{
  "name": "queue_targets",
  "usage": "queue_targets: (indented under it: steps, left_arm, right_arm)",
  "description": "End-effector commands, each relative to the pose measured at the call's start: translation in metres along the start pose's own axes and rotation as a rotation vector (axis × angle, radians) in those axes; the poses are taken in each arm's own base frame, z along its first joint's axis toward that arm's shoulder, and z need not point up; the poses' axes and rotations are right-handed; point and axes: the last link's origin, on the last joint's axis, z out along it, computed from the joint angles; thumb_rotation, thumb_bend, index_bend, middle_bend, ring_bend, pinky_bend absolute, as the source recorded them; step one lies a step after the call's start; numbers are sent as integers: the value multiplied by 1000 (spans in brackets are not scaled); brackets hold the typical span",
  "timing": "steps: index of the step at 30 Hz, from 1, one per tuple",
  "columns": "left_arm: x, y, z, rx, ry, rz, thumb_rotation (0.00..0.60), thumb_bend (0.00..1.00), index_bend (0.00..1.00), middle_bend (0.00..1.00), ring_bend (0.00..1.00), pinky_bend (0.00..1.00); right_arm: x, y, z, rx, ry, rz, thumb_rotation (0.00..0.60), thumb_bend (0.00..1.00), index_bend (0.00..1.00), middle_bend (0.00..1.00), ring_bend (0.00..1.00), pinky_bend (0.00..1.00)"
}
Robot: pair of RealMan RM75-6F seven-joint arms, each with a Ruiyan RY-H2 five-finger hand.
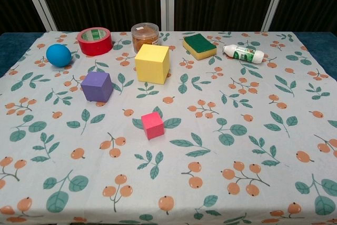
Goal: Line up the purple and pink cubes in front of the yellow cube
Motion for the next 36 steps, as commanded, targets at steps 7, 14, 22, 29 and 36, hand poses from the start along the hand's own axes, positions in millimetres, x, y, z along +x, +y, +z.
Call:
queue_targets:
  steps: [7,14,22,29,36]
  left_arm:
    - [0,1,-4,-1,-10,1,600,42,261,281,234,240]
    - [0,6,-2,-21,-6,-5,600,42,261,281,234,240]
    - [-3,25,32,-113,0,-63,600,41,270,281,234,240]
    - [-10,58,85,-246,-54,-123,600,39,271,281,234,240]
    - [-29,101,129,-306,-158,-179,600,36,270,281,234,241]
  right_arm:
    - [0,2,-1,2,9,6,600,23,43,110,83,209]
    - [2,5,-4,-4,22,8,600,23,42,110,82,212]
    - [11,5,3,16,49,-17,600,23,42,110,82,214]
    - [18,2,8,39,63,-28,600,23,42,110,82,216]
    - [20,2,10,38,66,-31,600,23,42,110,82,217]
